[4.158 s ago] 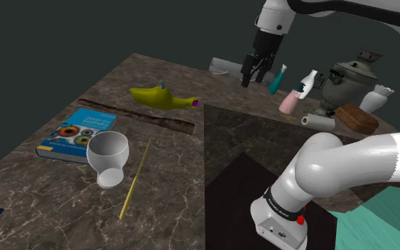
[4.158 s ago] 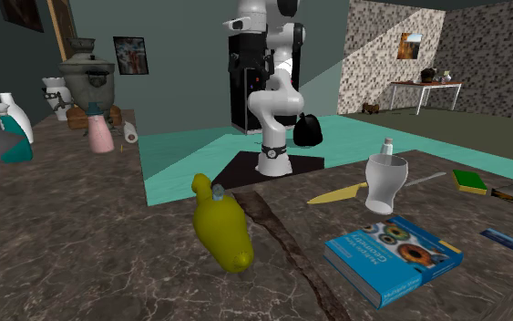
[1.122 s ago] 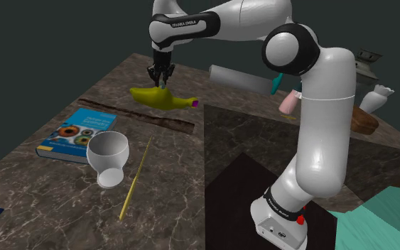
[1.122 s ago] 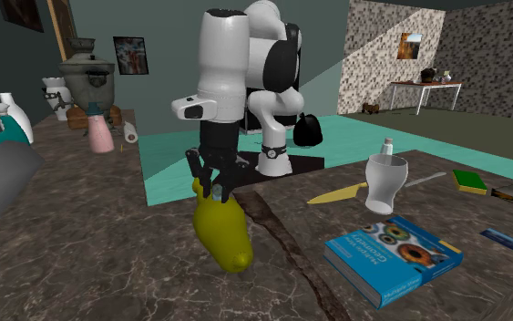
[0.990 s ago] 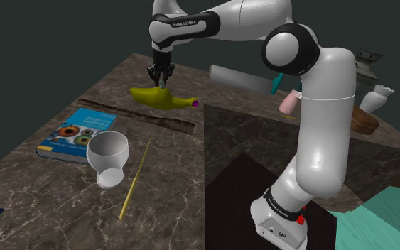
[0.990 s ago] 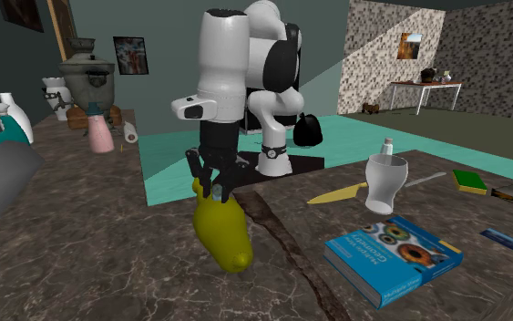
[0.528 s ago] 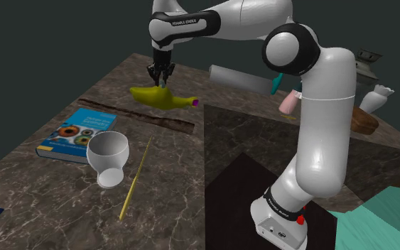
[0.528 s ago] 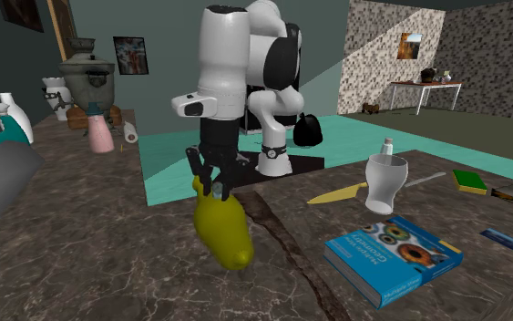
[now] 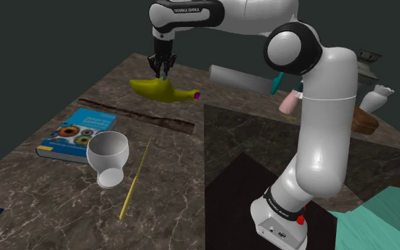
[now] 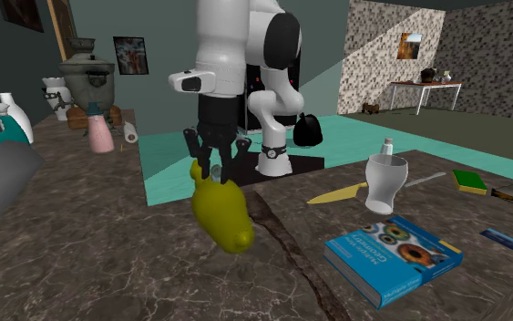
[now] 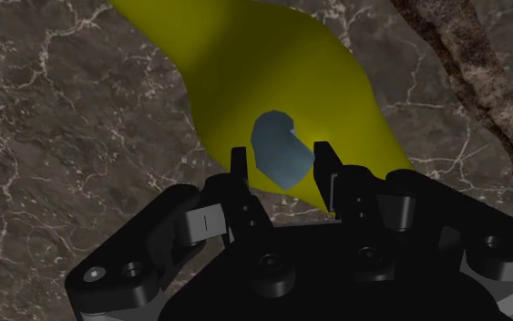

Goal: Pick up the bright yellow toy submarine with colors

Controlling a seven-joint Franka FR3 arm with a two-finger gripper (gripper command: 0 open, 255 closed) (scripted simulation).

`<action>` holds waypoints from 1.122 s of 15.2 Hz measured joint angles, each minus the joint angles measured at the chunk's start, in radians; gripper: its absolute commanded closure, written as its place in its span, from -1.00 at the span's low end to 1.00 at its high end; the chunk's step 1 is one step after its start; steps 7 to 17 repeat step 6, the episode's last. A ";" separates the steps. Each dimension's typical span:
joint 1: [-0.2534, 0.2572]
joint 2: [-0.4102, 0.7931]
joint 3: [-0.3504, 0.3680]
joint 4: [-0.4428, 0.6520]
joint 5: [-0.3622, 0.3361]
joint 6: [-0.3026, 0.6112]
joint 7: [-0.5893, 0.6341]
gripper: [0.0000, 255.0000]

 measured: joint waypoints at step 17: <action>0.002 -0.007 0.000 0.064 0.002 -0.071 -0.005 1.00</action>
